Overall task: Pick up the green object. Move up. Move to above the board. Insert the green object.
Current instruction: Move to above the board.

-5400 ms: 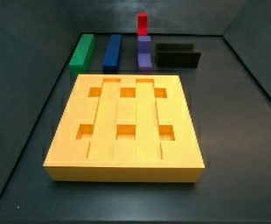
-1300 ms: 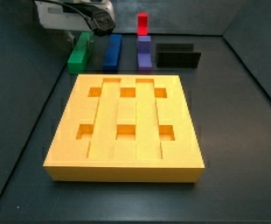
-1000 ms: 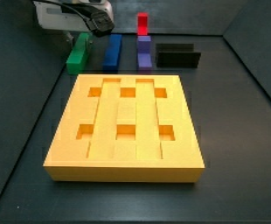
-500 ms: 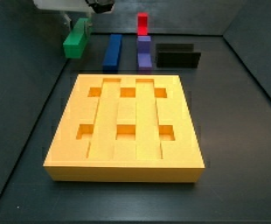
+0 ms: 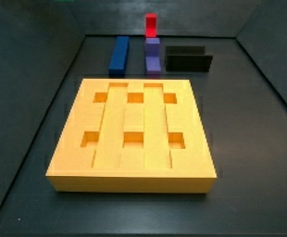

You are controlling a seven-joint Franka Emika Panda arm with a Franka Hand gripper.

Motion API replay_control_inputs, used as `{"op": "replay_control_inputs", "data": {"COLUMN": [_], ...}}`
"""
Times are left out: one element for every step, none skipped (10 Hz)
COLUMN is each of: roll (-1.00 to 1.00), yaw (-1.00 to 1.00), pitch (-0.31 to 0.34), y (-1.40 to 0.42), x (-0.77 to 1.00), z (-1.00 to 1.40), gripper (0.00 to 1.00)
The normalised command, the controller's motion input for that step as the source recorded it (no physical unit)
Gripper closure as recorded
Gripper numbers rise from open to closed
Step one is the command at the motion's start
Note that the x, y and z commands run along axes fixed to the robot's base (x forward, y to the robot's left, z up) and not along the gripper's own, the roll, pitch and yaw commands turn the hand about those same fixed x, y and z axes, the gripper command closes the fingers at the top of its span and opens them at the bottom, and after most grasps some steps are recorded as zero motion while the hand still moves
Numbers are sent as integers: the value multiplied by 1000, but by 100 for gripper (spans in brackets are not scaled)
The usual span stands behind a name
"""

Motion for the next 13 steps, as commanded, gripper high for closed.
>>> {"op": "replay_control_inputs", "data": {"roll": [7,3,-6,74,107,96,-8,-13,23,3,8,18,42], "yaw": [0,3,0,-195,-150,-79,-45,-28,-4,0,3,7,7], "pitch": [80,60,48,64,90,132,127,110,96,113,143,159,183], "y": [-13,-8,5,-1400,-1400,-1400,-1400,-1400,-1400,-1400,-1400,-1400,-715], "x": [-25,-22,12,810,810,850,879,876,856,886,924,948,521], "z": [1400,664,177,184,176,164,166,177,183,188,191,204,110], "gripper": [100,100,100,100,100,100,100,100,100,100,100,100,100]}}
